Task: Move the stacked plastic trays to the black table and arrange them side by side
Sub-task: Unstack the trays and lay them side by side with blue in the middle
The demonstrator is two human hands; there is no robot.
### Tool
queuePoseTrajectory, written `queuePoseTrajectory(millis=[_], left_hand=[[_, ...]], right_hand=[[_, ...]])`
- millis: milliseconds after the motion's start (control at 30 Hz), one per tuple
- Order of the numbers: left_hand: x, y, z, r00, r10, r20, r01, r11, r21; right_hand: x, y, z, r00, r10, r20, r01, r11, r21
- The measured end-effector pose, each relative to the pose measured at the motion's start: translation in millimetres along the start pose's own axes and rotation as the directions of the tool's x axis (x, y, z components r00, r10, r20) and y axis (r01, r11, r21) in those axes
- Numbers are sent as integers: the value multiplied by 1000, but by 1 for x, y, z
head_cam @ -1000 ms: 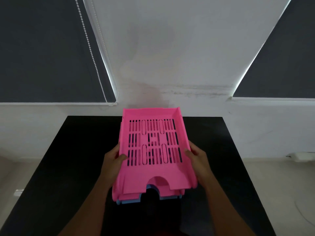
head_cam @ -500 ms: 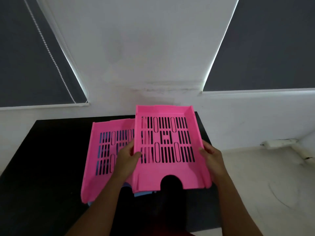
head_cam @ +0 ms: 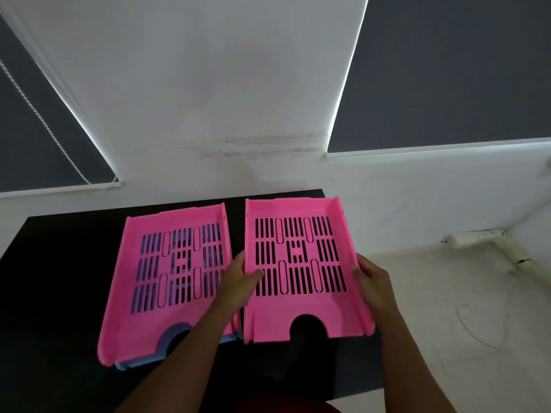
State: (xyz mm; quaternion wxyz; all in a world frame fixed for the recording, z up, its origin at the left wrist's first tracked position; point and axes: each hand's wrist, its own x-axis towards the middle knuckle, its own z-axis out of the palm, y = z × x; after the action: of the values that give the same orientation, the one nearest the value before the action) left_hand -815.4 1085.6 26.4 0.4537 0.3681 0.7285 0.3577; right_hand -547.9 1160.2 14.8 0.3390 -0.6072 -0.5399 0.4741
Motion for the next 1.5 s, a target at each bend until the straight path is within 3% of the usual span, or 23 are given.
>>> queuePoseTrajectory(millis=[267,433,700,900,1233,1500], left_hand=[[11,-3,29,992,-94,-80,91,995,-38],[59,-70,50,979,-179,-97,173,982,-69],[55,-56,60,962,-257,-93,256,966,-24],[57,-48,57,957,-280,-71,280,960,-11],[42,8,32,987,-84,-134,71,993,-95],[27,2,-28,970,44,-239,-79,987,-140]], right_hand=[[14,33,-1,998,20,57,-18,999,-44],[30,46,-2,995,25,93,-10,988,-157],[38,59,3,995,53,84,-25,952,-304],[37,57,8,994,90,57,-70,955,-287],[44,6,31,994,-8,-111,-17,975,-222],[29,-38,103,999,-25,-31,21,993,-118]])
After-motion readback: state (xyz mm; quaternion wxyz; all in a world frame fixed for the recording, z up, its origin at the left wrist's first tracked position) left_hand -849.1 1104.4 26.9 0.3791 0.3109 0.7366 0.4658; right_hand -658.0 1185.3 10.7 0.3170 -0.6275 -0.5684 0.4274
